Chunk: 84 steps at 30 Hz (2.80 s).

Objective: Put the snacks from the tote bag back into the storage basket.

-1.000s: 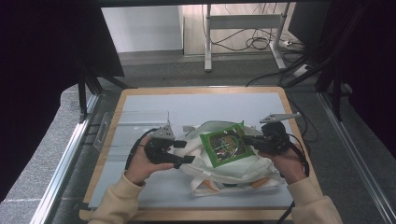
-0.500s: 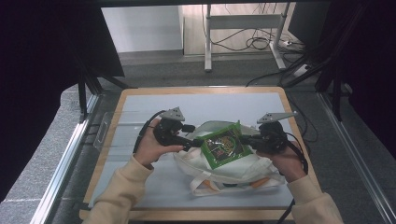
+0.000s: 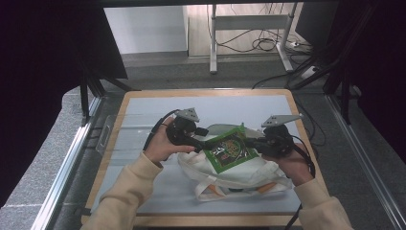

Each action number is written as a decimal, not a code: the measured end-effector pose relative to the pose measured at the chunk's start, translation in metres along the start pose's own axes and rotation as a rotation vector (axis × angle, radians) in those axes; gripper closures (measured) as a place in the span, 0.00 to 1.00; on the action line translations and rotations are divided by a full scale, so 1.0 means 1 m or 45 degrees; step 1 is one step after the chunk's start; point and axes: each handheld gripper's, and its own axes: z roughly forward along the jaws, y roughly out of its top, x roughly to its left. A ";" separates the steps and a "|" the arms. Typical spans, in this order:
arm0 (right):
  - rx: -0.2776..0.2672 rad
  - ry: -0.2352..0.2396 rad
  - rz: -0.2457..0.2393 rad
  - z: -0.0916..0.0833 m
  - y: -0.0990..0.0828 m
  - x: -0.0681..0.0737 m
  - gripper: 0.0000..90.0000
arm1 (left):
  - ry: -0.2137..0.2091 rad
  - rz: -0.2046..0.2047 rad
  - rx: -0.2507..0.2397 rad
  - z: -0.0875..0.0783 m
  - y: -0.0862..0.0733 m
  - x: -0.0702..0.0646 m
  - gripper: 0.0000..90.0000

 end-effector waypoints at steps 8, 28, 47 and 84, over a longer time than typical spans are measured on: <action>-0.014 0.000 -0.086 0.003 0.003 0.005 0.99 | -0.048 0.034 0.077 0.007 -0.001 -0.003 0.70; -0.042 0.024 -0.189 0.006 0.006 0.009 0.98 | -0.110 0.003 0.159 0.019 -0.011 -0.002 0.72; -0.164 0.005 -0.103 -0.005 -0.001 -0.001 0.68 | -0.126 -0.024 0.090 0.008 -0.013 -0.002 0.82; -0.242 0.038 0.203 0.017 -0.062 0.004 0.36 | -0.008 -0.094 -0.174 -0.004 -0.061 -0.020 0.82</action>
